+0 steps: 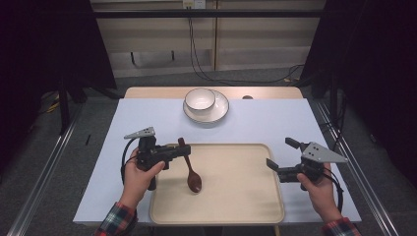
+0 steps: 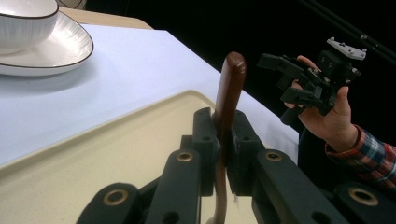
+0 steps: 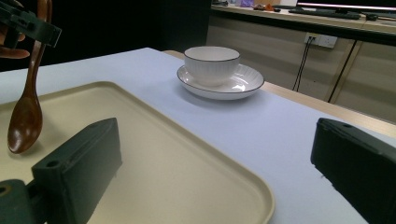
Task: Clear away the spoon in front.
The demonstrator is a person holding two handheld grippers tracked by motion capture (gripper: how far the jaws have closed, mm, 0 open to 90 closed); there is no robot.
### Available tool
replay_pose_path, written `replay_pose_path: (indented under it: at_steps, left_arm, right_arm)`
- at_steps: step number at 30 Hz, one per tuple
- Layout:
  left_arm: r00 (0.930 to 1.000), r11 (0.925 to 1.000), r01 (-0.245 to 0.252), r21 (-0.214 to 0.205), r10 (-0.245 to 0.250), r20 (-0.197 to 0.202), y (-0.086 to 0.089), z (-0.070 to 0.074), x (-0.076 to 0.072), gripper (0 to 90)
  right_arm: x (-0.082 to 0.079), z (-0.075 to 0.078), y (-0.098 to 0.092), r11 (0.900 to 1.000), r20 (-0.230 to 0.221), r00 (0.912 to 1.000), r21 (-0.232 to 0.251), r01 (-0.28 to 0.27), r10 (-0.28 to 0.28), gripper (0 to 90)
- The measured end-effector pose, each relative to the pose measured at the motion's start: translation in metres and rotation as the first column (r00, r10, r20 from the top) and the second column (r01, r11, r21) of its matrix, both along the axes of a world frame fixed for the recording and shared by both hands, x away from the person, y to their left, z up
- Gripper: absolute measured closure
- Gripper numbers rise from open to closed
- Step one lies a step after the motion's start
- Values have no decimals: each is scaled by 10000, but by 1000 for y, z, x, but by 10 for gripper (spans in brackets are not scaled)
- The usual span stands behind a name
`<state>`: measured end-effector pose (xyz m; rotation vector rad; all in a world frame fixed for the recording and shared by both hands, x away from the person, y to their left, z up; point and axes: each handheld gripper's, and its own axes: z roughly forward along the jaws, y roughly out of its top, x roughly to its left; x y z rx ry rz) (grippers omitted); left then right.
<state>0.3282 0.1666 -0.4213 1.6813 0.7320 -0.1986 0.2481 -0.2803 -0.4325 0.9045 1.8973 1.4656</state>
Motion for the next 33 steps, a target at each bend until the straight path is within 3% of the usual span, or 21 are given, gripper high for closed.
replay_pose_path:
  at_steps: [19, 24, 27, 31, 33]
  left_arm:
    - [9990, 9998, 218, -42, -219, -377, -2, -9, -6, 836]
    - [9997, 9995, 132, 290, -126, -210, -4, -12, -5, 808]
    - [9996, 9977, -256, 633, 249, 110, -4, -15, -3, 755]
    - [9994, 9961, -326, 825, 314, 160, -3, -17, -2, 724]
    - [9984, 9932, -441, 1082, 400, 398, -4, -17, -2, 669]
  right_arm:
    - [1, -1, 1, 9999, -2, 10000, -80, -67, 67, 13]
    - [1, -1, 2, 9999, -51, 9999, -84, -131, 131, 13]
    - [1, -1, 2, 9998, -51, 9998, -90, -173, 172, 13]
    - [1, -2, 3, 9998, -39, 9998, -100, -195, 194, 13]
    - [1, -2, 3, 9998, -40, 9998, -119, -181, 180, 13]
